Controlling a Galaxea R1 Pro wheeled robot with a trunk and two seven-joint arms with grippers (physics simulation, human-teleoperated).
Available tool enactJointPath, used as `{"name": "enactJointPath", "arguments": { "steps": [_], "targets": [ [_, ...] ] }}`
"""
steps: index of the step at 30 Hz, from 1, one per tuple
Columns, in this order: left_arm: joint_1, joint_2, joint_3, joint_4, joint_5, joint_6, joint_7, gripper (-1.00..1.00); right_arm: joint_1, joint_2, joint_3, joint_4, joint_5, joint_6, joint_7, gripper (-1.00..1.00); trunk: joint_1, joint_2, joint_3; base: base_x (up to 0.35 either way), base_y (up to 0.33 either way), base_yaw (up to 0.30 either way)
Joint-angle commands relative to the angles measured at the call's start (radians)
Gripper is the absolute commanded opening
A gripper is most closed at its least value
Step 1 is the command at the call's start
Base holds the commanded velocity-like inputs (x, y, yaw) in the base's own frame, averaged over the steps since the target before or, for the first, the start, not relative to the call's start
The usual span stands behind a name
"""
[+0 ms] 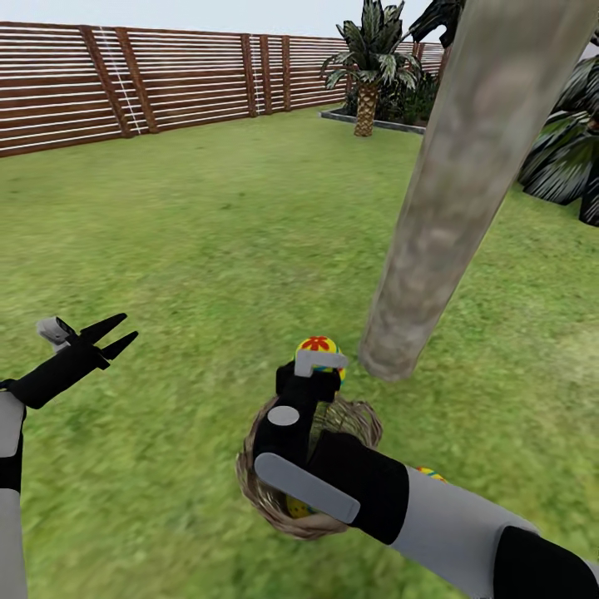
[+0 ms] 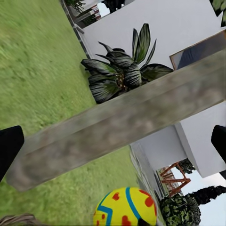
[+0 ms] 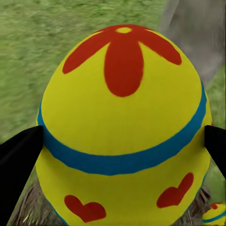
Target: Take the three Easter eggs out of the wicker basket on the lawn in the garden, then place them on the lawn next to a single tree (choose any tree) so that all three eggs are next to the same tree and none are left in the basket.
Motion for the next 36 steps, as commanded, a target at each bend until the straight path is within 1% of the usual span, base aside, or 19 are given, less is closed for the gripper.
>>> {"name": "enactJointPath", "arguments": {
  "steps": [1, 3, 5, 9, 14, 15, 19, 24, 25, 26, 34, 36],
  "targets": [
    [-0.001, 0.000, 0.001, 0.000, -0.001, 0.004, -0.003, 1.00, -0.001, -0.004, 0.001, 0.000, 0.001, 0.011, -0.006, -1.00, -0.004, 0.007, 0.002, 0.000, 0.000, 0.000],
    [-0.001, 0.000, 0.001, -0.001, -0.002, 0.004, -0.003, 1.00, -0.001, -0.014, 0.001, 0.000, 0.004, 0.011, -0.007, -1.00, -0.012, 0.021, 0.009, 0.000, 0.000, 0.000],
    [-0.001, 0.000, 0.001, -0.001, -0.002, 0.004, -0.003, 1.00, -0.001, -0.033, 0.001, 0.000, 0.006, 0.011, -0.007, -1.00, -0.019, 0.035, 0.015, 0.000, 0.000, 0.000],
    [-0.001, 0.000, 0.001, -0.001, -0.002, 0.004, -0.003, 1.00, -0.001, -0.051, 0.000, 0.001, 0.006, 0.012, -0.014, -1.00, -0.035, 0.063, 0.028, 0.000, 0.000, 0.000],
    [-0.001, 0.001, 0.000, -0.004, -0.002, 0.004, -0.003, 1.00, -0.001, -0.108, -0.005, 0.000, 0.010, 0.012, -0.022, -1.00, -0.054, 0.098, 0.043, 0.000, 0.000, 0.000],
    [-0.001, 0.000, 0.000, -0.006, -0.001, 0.004, -0.003, 1.00, 0.000, -0.115, -0.005, 0.000, 0.011, 0.012, -0.025, -1.00, -0.058, 0.105, 0.046, 0.000, 0.000, 0.000],
    [-0.001, 0.000, 0.002, -0.009, 0.000, 0.004, -0.004, 1.00, 0.002, -0.118, -0.004, 0.000, 0.008, 0.013, -0.029, -1.00, -0.058, 0.105, 0.047, 0.000, 0.000, -0.011],
    [-0.001, -0.001, 0.002, -0.004, 0.000, 0.003, -0.005, 1.00, 0.003, -0.122, -0.003, 0.000, 0.000, 0.014, -0.029, -1.00, -0.058, 0.105, 0.053, 0.000, 0.000, -0.175],
    [-0.001, -0.002, 0.002, -0.003, 0.000, 0.002, -0.005, 1.00, 0.003, -0.128, -0.003, 0.001, -0.001, 0.014, -0.029, -1.00, -0.058, 0.105, 0.054, 0.000, 0.000, -0.203],
    [-0.001, -0.002, 0.002, -0.001, 0.000, 0.000, -0.005, 1.00, 0.003, -0.154, -0.004, 0.000, -0.004, 0.014, -0.029, -1.00, -0.058, 0.105, 0.056, 0.000, 0.000, -0.204],
    [-0.001, -0.002, 0.003, 0.002, 0.000, -0.001, -0.005, 1.00, 0.003, -0.157, -0.004, 0.001, -0.005, 0.015, -0.029, -1.00, -0.058, 0.105, 0.066, 0.000, 0.000, -0.205],
    [0.000, -0.002, 0.003, 0.002, 0.000, -0.001, -0.005, 1.00, 0.003, -0.164, -0.004, 0.000, -0.003, 0.015, -0.029, -1.00, -0.062, 0.112, 0.072, 0.000, 0.000, -0.205]
  ]
}}
